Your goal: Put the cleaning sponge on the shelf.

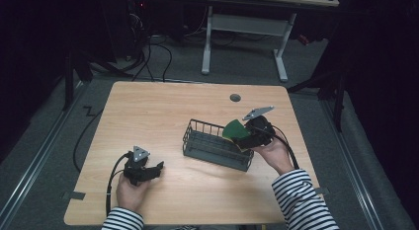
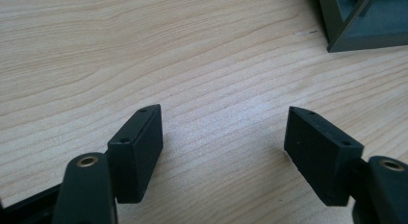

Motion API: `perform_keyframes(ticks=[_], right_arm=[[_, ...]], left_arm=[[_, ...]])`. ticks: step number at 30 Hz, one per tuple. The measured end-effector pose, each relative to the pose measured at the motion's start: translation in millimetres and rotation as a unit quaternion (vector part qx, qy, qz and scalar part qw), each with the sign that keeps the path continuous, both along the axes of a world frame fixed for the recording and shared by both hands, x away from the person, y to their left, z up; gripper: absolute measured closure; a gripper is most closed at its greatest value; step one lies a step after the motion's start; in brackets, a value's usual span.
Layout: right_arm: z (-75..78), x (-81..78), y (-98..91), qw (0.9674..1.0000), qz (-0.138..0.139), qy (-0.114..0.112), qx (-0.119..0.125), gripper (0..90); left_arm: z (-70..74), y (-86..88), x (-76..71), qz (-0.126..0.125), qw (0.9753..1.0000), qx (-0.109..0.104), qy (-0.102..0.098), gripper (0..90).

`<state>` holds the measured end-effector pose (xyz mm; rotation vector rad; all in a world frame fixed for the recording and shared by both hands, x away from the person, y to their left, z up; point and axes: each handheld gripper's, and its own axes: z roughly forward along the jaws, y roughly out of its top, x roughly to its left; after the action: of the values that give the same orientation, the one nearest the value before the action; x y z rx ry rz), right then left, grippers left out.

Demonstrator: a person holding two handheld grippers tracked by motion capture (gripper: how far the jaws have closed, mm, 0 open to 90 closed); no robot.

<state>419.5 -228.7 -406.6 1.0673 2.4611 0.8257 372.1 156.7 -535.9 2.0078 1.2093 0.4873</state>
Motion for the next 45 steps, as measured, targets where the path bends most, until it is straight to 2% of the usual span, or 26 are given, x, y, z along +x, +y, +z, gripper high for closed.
perform_keyframes(ticks=[11, 16, 28, 45], right_arm=[[-1.9, 4.8, 12.1, 1.0000, 0.004, -0.003, 0.003, 27.4], [-4.1, 6.6, 18.5, 0.9999, 0.009, -0.001, -0.008, 27.2], [-8.0, 3.4, 19.7, 0.9997, 0.018, 0.008, -0.012, 26.8], [-7.2, 3.5, 19.8, 0.9997, 0.016, -0.001, -0.018, 27.0]], left_arm=[[0.0, 0.1, 0.0, 0.000, 1.0000, -0.001, 0.000, 30.2], [0.0, 0.2, 0.0, 0.000, 1.0000, -0.001, 0.001, 30.2], [0.0, 0.0, 0.0, 0.000, 1.0000, -0.001, 0.000, 30.1], [0.0, 0.2, 0.0, 0.000, 1.0000, -0.002, 0.001, 30.1]])
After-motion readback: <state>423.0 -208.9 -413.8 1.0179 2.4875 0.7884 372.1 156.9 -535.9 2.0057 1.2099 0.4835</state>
